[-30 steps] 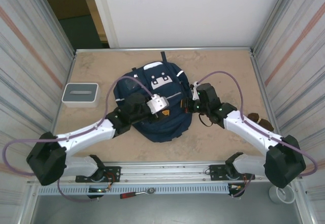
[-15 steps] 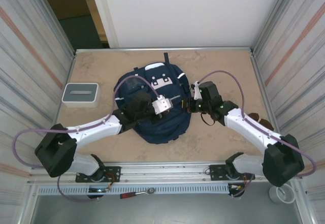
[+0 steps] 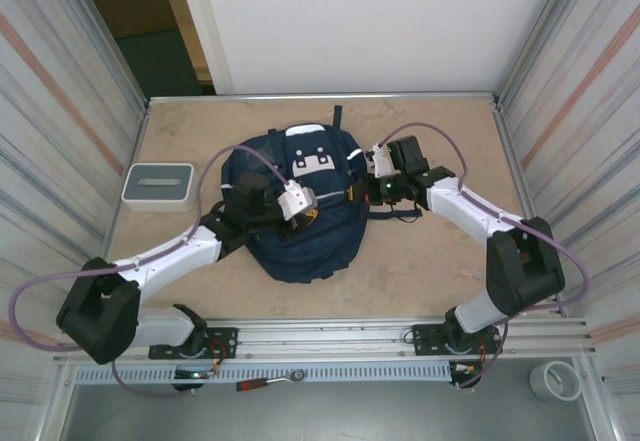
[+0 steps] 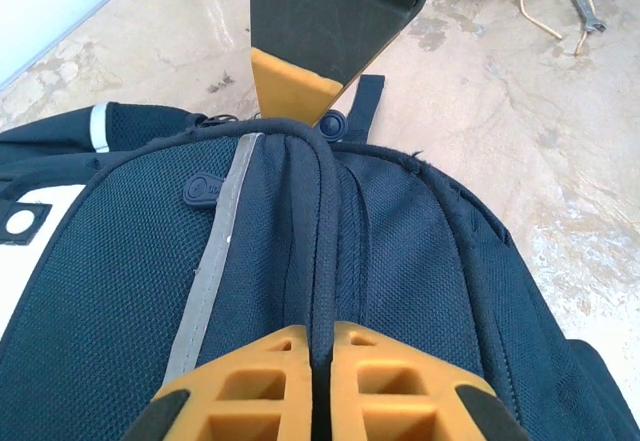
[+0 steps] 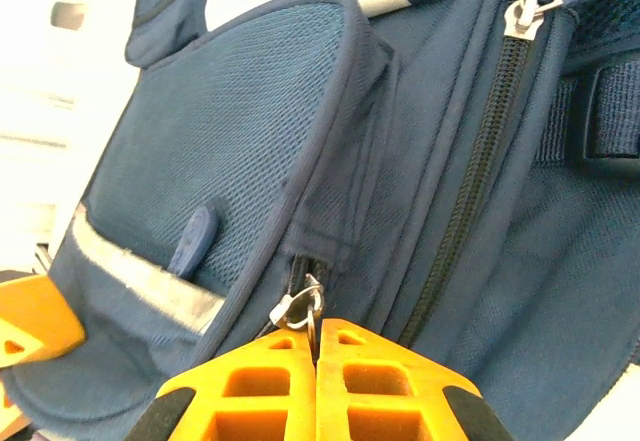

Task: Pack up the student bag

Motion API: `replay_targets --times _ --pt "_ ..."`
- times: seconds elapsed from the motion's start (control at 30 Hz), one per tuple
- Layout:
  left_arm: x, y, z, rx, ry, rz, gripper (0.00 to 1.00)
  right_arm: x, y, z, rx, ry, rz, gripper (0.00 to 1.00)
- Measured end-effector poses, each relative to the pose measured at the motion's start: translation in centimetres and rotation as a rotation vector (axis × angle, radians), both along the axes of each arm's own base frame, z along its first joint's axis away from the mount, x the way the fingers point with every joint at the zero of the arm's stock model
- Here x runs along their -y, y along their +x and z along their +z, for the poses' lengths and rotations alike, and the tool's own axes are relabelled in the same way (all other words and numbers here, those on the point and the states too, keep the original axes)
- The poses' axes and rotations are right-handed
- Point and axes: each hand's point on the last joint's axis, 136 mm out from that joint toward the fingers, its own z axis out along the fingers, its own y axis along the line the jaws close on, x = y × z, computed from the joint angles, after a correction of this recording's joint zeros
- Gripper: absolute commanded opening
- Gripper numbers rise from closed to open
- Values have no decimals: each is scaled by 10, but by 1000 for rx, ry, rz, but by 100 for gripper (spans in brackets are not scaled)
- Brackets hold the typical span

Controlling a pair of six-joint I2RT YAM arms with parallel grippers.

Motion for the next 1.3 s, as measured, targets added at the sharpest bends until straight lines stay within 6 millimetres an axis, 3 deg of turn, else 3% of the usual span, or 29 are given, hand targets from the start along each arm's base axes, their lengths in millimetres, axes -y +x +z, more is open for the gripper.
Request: replay_targets --times 0.1,0.23,0.5,0.6,0.77,0.9,1.03,1.13,1.3 --pt "1 -1 -8 -29 11 -11 5 0 0 -7 -19 -8 1 14" --pt "2 -3 -10 -40 9 -22 7 13 3 -10 -7 -43 -41 34" --pt "2 -6 -12 -64 10 -29 10 89 44 -7 55 -131 -326 68" --pt "2 -6 -12 -68 9 -29 10 88 66 -17 21 -122 -351 75" --pt "1 -7 -13 -74 9 -27 11 67 101 -45 -39 -87 -343 78" --pt "1 -7 -13 -75 10 -27 12 47 113 -60 -68 -73 -310 68" --pt "1 -7 -13 -77 11 -26 13 31 118 -68 -82 -55 -285 39" --pt "1 -7 -14 -80 10 -25 14 30 119 -71 -93 -39 -285 20" --pt "1 -7 -14 -80 12 -22 14 39 118 -73 -95 -15 -294 4"
